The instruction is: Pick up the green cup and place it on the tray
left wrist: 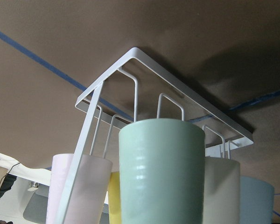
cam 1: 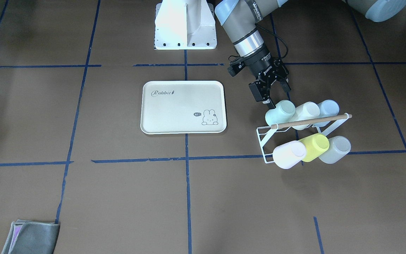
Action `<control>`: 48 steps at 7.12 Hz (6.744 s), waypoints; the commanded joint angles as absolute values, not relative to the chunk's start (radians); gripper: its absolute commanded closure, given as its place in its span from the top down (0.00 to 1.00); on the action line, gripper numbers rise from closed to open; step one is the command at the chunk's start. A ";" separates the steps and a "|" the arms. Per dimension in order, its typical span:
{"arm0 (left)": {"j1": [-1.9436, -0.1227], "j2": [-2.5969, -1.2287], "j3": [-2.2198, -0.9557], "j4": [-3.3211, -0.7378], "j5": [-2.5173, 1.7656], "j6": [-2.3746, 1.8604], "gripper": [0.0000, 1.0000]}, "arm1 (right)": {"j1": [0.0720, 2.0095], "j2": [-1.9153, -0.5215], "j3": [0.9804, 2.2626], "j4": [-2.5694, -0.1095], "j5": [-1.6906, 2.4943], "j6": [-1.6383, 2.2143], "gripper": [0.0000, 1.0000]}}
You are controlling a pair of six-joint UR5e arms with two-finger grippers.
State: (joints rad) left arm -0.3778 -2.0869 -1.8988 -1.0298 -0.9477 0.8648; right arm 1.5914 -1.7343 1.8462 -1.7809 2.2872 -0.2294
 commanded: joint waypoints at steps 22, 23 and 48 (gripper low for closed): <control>-0.405 -2.053 -1.862 -1.195 -0.934 0.868 0.72 | 1.592 -1.735 1.847 -1.781 2.290 -0.230 1.00; -0.406 -2.025 -1.909 -1.193 -0.934 0.886 0.72 | 1.592 -1.735 1.847 -1.781 2.292 -0.230 1.00; -0.345 -2.078 -1.672 -2.775 -1.137 -0.353 0.69 | 1.586 -1.697 1.856 -1.772 2.362 -0.230 1.00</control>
